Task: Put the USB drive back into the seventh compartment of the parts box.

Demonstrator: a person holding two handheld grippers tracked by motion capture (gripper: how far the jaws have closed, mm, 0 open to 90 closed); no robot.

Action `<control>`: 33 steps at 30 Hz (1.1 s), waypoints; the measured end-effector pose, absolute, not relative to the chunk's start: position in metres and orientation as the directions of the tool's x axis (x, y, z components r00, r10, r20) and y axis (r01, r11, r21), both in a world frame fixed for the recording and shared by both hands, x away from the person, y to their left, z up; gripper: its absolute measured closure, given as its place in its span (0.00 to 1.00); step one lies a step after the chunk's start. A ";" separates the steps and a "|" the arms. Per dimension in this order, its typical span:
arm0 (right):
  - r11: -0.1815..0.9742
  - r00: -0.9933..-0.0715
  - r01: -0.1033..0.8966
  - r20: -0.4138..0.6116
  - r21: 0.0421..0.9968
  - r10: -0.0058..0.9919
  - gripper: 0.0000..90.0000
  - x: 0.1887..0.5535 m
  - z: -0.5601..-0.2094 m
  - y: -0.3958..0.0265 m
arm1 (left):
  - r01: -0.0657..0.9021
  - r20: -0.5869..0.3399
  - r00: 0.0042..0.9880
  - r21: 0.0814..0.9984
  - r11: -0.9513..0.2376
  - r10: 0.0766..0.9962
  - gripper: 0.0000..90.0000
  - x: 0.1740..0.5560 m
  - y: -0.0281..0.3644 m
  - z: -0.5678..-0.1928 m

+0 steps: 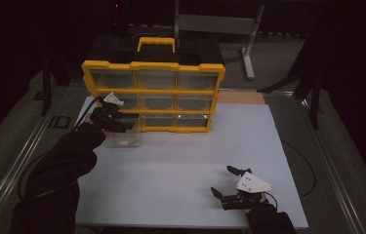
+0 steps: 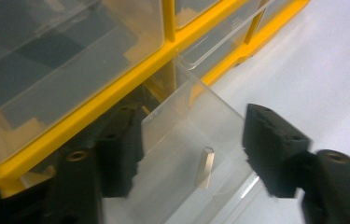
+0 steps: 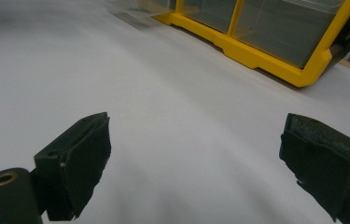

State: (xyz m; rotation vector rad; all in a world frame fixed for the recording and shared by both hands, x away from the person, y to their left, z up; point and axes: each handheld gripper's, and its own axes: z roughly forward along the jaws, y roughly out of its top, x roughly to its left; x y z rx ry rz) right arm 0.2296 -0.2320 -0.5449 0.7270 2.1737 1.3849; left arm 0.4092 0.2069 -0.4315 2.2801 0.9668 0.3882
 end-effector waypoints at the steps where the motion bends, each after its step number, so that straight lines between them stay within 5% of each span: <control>1: 0.357 -0.756 0.187 -0.098 0.915 0.648 0.10 0.229 -0.545 -0.232 | 0.541 0.022 0.689 0.649 -0.535 0.724 0.38 0.408 0.207 -0.431; 12: 0.356 -0.754 0.186 -0.100 0.916 0.649 0.10 0.230 -0.545 -0.232 | 0.532 -0.010 0.713 0.658 -0.532 0.701 0.03 0.398 0.215 -0.428; 33: 0.356 -0.759 0.185 -0.097 0.916 0.644 0.10 0.233 -0.545 -0.230 | 0.497 -0.019 0.740 0.690 -0.527 0.673 0.00 0.373 0.223 -0.423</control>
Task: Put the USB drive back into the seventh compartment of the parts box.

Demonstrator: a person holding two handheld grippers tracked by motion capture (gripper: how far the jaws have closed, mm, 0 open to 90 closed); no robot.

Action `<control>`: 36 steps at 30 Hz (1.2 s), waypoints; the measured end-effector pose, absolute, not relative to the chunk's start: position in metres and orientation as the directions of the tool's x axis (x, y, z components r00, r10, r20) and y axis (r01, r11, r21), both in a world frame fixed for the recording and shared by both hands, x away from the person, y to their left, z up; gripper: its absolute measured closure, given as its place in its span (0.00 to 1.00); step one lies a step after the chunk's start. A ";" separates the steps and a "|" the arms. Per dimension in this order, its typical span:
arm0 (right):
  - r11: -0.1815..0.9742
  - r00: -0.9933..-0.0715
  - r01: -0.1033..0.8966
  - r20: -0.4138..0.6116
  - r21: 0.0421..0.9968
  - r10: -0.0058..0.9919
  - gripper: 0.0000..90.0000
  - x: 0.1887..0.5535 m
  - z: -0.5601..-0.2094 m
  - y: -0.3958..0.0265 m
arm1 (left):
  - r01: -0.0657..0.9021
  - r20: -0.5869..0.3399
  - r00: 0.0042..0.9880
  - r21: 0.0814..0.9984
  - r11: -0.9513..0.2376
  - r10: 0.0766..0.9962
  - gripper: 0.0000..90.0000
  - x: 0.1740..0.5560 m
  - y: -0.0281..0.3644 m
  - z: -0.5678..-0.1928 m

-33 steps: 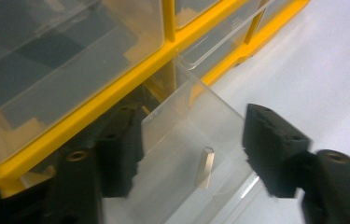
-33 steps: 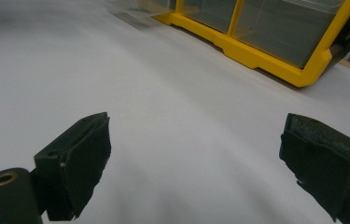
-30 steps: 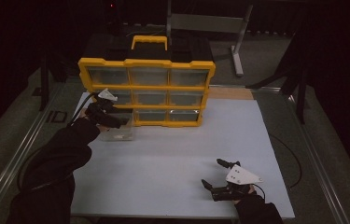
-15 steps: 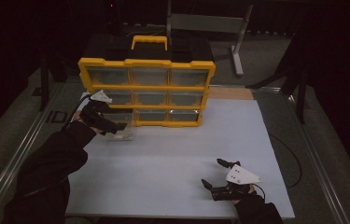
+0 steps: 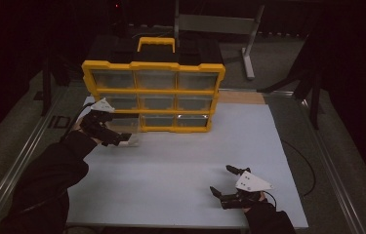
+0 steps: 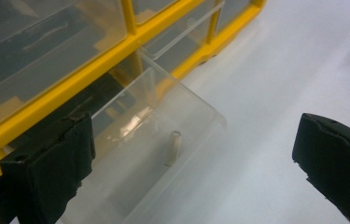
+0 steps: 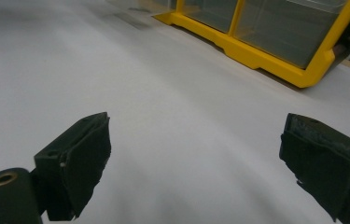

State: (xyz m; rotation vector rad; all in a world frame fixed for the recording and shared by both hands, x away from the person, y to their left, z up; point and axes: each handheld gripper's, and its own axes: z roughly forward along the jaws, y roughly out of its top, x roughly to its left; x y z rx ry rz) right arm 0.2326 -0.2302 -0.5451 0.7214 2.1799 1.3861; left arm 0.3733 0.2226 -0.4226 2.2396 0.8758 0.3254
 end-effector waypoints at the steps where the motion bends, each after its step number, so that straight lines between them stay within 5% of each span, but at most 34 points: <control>1: 0.357 -0.759 0.183 -0.100 0.916 0.644 0.10 0.233 -0.545 -0.229 | 0.491 -0.010 0.739 0.692 -0.529 0.674 0.00 0.371 0.223 -0.423; 36: 0.357 -0.769 0.177 -0.097 0.917 0.632 0.10 0.237 -0.544 -0.224 | 0.419 0.023 0.735 0.770 -0.481 0.677 0.00 0.299 0.256 -0.438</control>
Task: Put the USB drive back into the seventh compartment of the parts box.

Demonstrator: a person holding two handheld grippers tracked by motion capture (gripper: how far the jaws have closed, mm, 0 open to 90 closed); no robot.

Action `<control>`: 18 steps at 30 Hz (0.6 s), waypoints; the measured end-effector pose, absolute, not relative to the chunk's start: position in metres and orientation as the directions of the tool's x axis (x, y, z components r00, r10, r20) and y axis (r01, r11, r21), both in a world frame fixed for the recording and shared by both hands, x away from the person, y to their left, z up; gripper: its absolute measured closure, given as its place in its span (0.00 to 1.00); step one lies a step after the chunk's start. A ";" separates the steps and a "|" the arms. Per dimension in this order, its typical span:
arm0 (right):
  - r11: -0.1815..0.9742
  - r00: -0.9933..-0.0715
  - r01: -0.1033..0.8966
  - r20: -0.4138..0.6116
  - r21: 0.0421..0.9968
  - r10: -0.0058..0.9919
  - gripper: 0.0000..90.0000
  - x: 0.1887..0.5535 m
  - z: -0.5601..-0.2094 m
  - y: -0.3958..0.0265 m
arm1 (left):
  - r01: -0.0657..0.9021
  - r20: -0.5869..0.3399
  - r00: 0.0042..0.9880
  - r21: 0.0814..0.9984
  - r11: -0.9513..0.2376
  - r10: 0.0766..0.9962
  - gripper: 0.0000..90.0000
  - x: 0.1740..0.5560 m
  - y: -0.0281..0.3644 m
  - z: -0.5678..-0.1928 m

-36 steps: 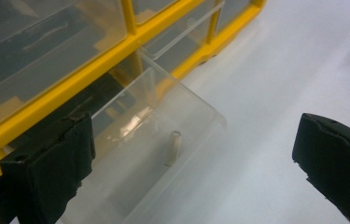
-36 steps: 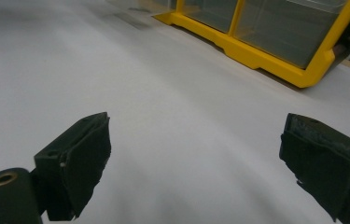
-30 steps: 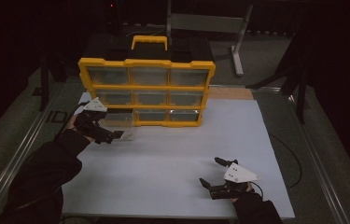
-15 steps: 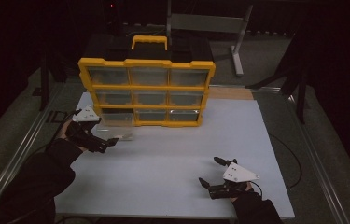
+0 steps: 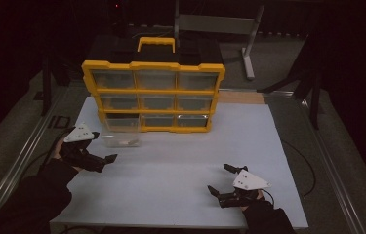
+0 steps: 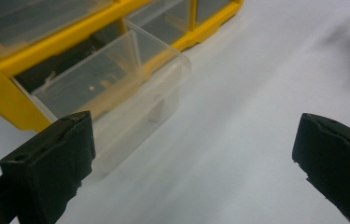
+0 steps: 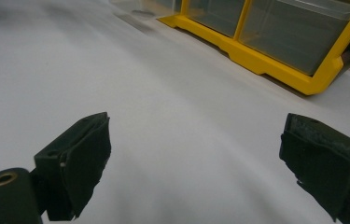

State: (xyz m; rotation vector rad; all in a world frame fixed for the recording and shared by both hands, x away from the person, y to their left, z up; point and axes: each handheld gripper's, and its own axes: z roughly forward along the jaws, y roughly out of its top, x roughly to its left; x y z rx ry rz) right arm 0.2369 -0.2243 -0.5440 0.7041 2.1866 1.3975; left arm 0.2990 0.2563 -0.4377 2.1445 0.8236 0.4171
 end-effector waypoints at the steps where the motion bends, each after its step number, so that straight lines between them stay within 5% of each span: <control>1: 0.358 -0.770 0.176 -0.098 0.917 0.630 0.10 0.237 -0.544 -0.224 | 0.411 0.031 0.737 0.772 -0.485 0.675 0.00 0.297 0.257 -0.439; 18: 0.363 -0.771 0.178 -0.099 0.915 0.629 0.10 0.237 -0.545 -0.224 | 0.401 0.018 0.749 0.783 -0.475 0.663 0.00 0.272 0.256 -0.474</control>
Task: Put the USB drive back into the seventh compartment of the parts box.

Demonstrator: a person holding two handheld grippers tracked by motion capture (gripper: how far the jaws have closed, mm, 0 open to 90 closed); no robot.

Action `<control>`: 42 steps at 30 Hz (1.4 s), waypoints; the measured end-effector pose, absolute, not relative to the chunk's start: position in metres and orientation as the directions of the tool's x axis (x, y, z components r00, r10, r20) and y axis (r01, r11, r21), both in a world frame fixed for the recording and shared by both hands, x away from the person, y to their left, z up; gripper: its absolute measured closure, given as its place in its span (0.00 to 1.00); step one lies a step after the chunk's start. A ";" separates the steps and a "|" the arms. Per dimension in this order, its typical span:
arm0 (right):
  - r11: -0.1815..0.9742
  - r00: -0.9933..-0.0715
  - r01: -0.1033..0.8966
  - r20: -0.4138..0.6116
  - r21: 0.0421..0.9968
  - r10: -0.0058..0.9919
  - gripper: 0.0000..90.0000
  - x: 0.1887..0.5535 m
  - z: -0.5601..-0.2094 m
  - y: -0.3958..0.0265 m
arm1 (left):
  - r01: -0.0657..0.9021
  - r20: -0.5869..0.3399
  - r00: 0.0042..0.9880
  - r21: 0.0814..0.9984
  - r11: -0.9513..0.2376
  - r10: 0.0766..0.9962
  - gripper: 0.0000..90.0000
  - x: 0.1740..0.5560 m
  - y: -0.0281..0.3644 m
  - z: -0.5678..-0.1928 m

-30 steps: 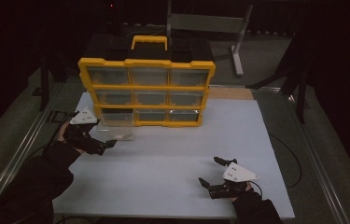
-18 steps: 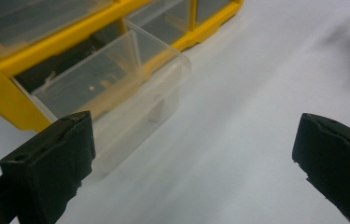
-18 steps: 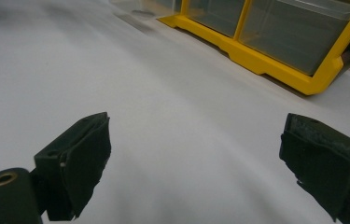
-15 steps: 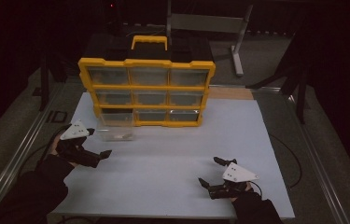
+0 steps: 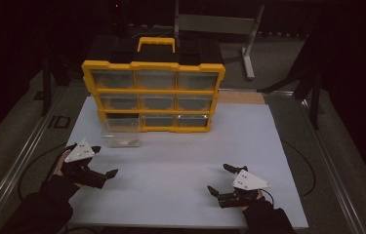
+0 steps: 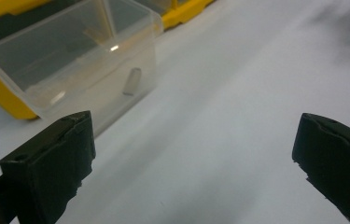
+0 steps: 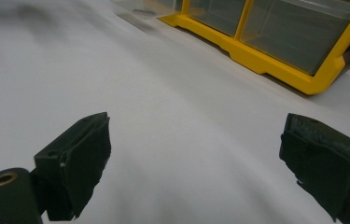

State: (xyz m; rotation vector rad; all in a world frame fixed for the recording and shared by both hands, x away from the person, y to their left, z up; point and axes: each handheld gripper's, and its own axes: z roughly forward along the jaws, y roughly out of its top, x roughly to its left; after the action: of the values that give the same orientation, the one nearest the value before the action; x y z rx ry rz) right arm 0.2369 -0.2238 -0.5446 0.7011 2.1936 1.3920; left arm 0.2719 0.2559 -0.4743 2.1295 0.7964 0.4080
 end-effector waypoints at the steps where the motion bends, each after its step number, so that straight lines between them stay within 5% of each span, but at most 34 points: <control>1: 0.361 -0.771 0.179 -0.097 0.915 0.629 0.10 0.237 -0.545 -0.224 | 0.402 0.012 0.749 0.786 -0.469 0.662 0.00 0.271 0.256 -0.477; 42: 0.366 -0.774 0.181 -0.098 0.913 0.626 0.10 0.238 -0.546 -0.225 | 0.469 -0.017 0.703 0.763 -0.445 0.711 0.00 0.244 0.253 -0.547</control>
State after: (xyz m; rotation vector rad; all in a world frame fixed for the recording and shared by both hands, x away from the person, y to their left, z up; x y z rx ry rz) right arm 0.2380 -0.2251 -0.5461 0.7000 2.2006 1.3893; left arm 0.2437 0.2533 -0.5471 2.1230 0.8967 0.3938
